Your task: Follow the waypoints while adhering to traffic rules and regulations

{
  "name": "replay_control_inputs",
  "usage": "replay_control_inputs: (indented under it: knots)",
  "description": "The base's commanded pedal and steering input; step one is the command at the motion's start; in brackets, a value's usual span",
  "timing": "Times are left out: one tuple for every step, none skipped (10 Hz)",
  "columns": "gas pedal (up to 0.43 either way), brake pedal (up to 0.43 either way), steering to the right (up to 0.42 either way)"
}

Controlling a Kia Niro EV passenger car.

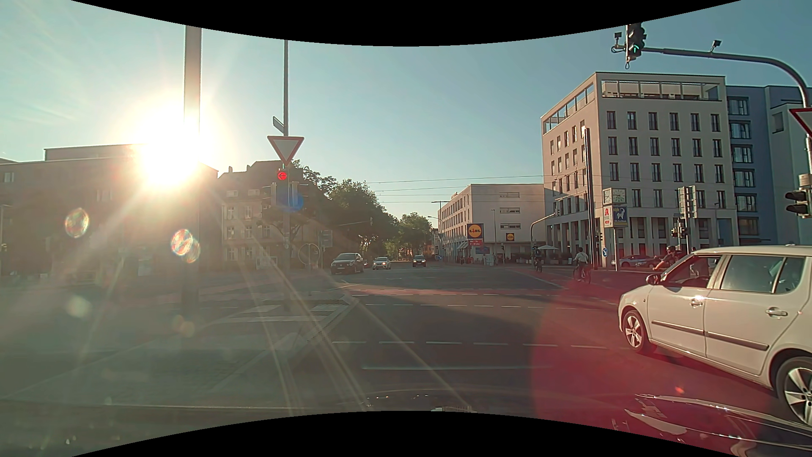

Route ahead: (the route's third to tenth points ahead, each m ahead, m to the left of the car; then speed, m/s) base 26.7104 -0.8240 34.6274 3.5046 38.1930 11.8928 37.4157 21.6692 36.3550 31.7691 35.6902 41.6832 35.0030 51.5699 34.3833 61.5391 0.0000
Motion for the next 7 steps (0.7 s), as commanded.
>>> replay_control_inputs:
  knots:
    - [0.000, 0.226, -0.002]
    - [0.000, 0.226, -0.002]
    - [0.000, 0.226, -0.002]
    - [0.000, 0.226, -0.002]
    - [0.000, 0.226, -0.002]
    - [0.000, 0.226, -0.002]
    - [0.000, 0.226, -0.002]
